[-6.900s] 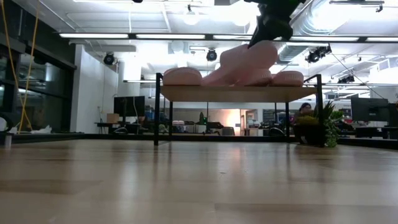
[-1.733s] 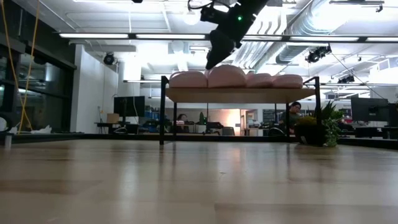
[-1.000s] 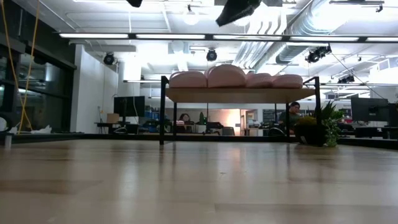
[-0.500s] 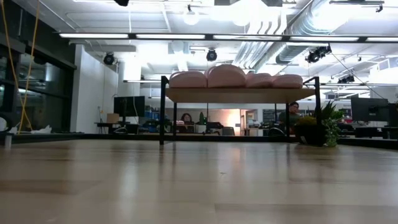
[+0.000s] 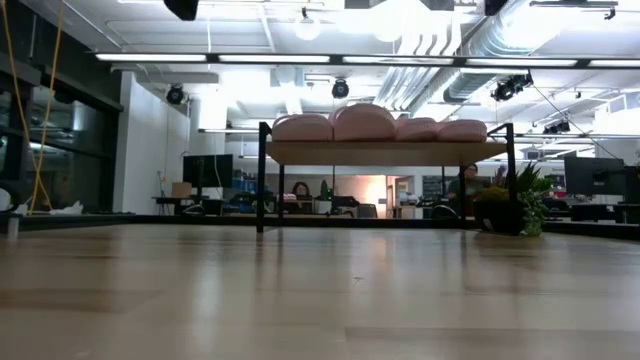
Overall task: Pick and place slides into the shelf
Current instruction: Return to Home Position
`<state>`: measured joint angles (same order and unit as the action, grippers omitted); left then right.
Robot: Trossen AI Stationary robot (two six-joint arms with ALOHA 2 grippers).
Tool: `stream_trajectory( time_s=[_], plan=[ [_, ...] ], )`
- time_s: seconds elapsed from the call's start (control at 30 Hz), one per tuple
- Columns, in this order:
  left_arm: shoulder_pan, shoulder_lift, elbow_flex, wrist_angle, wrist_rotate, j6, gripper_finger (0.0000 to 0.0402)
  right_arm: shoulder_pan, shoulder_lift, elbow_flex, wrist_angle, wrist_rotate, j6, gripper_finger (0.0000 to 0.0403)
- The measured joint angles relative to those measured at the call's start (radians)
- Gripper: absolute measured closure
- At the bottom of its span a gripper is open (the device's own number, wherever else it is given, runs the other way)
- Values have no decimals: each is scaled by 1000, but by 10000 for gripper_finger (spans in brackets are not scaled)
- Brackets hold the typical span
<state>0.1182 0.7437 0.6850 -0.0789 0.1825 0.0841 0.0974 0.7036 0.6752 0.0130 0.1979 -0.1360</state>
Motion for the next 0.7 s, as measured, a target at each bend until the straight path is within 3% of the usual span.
stream_trajectory(
  time_s=[0.37,0.7],
  plan=[
    [0,-17,-81,88,-40,-40,378,2,-176,-222,127,3,4,270],
    [0,-150,-187,144,-71,-73,378,2,-286,-316,185,-46,25,270]
  ],
)
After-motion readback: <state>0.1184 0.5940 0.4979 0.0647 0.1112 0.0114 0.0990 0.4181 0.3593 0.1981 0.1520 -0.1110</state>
